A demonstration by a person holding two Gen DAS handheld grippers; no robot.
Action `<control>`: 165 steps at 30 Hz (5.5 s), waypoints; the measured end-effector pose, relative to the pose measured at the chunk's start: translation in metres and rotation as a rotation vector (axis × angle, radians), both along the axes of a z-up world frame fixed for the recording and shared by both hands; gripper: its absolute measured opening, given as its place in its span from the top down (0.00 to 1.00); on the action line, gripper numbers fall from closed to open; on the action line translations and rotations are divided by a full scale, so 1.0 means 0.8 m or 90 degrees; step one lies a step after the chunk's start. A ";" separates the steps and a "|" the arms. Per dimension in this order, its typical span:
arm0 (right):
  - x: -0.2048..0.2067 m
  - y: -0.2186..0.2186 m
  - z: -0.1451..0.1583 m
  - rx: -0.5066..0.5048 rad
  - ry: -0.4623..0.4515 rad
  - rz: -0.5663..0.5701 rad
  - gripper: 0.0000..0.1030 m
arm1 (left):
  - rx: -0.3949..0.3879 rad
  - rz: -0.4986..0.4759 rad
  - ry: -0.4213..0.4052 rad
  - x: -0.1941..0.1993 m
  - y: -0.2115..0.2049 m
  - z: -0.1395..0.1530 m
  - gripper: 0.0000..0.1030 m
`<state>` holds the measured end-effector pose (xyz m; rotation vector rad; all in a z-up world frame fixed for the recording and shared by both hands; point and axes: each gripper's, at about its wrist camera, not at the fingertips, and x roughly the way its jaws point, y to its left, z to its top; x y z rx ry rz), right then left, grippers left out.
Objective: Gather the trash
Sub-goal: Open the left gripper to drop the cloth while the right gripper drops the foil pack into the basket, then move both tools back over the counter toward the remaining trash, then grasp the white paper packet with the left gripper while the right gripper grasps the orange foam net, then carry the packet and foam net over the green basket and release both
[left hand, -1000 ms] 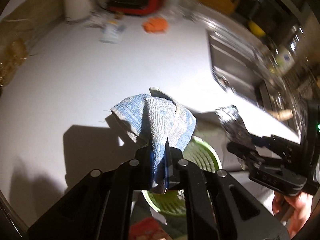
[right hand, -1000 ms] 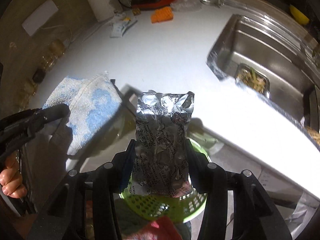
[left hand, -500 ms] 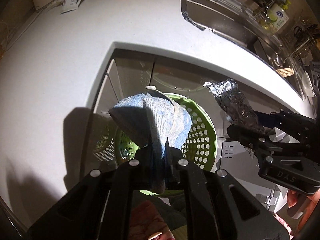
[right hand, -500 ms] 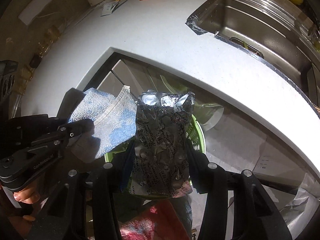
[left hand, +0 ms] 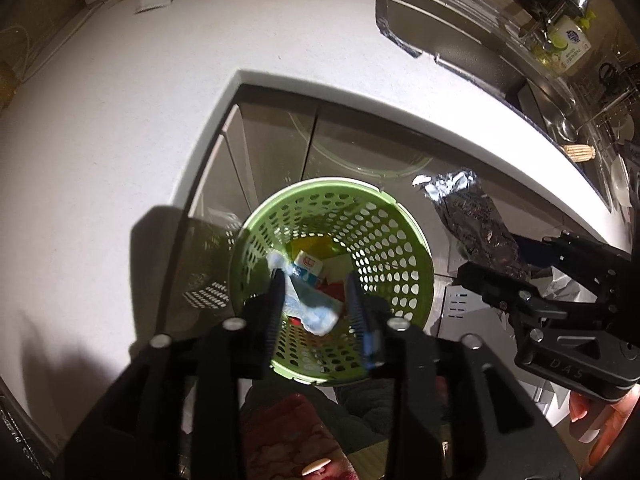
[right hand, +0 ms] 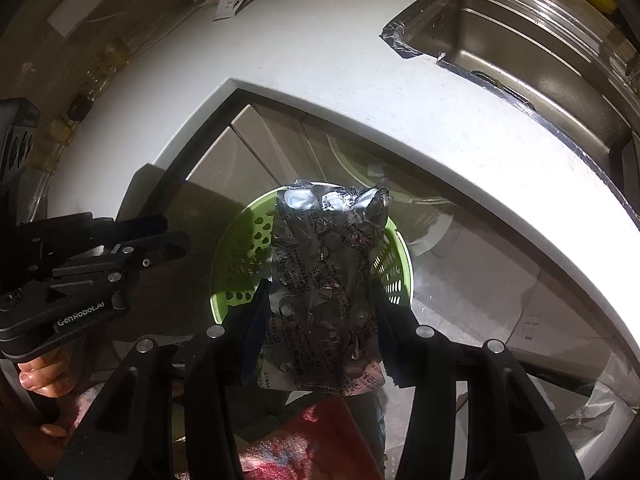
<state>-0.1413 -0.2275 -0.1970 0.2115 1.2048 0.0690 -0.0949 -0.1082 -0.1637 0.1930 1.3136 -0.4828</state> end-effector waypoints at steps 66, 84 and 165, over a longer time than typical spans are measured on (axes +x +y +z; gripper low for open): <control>0.280 0.035 0.174 -0.104 -0.224 0.046 0.02 | -0.058 0.283 -0.280 0.245 0.089 0.159 0.14; 0.437 -0.005 0.100 -0.100 -0.210 0.068 0.03 | -0.058 0.230 -0.239 0.395 0.076 0.057 0.14; 0.023 0.071 -0.064 -0.041 -0.025 0.069 0.73 | -0.066 0.055 -0.160 0.084 0.059 0.062 0.85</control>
